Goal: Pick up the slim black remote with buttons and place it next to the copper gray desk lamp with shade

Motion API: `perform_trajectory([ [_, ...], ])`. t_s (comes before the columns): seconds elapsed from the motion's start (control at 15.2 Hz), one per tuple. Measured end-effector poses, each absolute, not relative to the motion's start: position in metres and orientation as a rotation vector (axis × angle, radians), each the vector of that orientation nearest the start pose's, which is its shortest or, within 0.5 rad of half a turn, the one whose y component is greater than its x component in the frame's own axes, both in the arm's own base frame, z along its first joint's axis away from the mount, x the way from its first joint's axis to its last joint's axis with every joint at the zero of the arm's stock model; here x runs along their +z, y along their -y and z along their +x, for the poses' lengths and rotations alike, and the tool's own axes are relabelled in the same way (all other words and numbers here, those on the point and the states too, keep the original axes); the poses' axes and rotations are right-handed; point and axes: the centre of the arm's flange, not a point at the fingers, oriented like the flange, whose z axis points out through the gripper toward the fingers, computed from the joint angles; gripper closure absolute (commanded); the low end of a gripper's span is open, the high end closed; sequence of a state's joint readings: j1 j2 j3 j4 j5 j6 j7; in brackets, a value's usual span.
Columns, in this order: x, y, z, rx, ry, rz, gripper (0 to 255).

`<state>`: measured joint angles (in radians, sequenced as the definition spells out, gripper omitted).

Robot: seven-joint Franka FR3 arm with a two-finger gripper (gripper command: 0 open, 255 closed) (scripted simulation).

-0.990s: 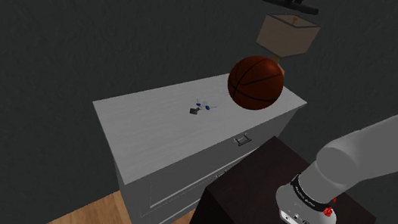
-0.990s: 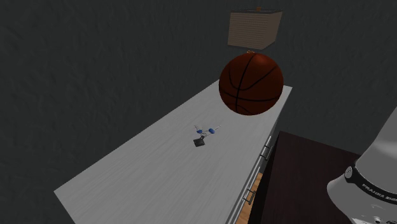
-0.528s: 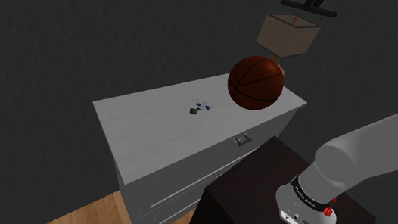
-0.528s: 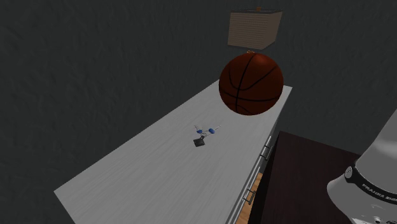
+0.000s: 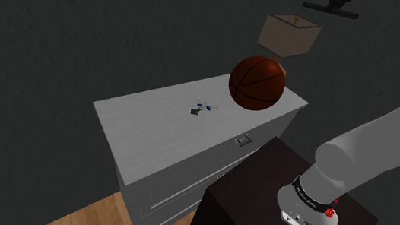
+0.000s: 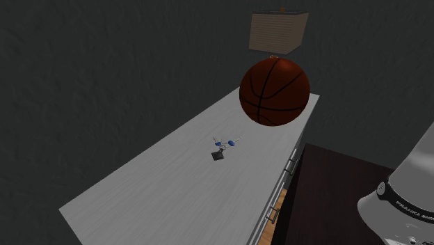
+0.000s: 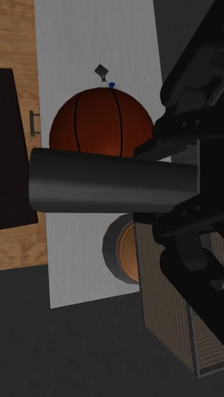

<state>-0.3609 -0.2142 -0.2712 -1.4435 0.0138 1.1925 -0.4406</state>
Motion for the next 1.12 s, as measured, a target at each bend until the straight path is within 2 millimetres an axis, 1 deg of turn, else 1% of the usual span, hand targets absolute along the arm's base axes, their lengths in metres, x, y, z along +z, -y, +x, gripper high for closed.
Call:
perform_trajectory([
  [0.07, 0.755, 0.286, 0.338, 0.004, -0.275, -3.047, 255],
  [0.13, 0.757, 0.3, 0.333, 0.004, -0.276, -3.047, 255],
  [0.26, 0.754, 0.325, 0.325, 0.004, -0.275, -3.047, 255],
  [0.33, 0.754, 0.336, 0.323, 0.004, -0.275, -3.047, 255],
  [0.4, 0.752, 0.341, 0.322, 0.005, -0.274, -3.047, 255],
  [0.73, 0.728, 0.347, 0.32, 0.005, -0.273, -3.047, 255],
  [1.12, 0.696, 0.347, 0.32, 0.005, -0.272, -3.047, 255],
])
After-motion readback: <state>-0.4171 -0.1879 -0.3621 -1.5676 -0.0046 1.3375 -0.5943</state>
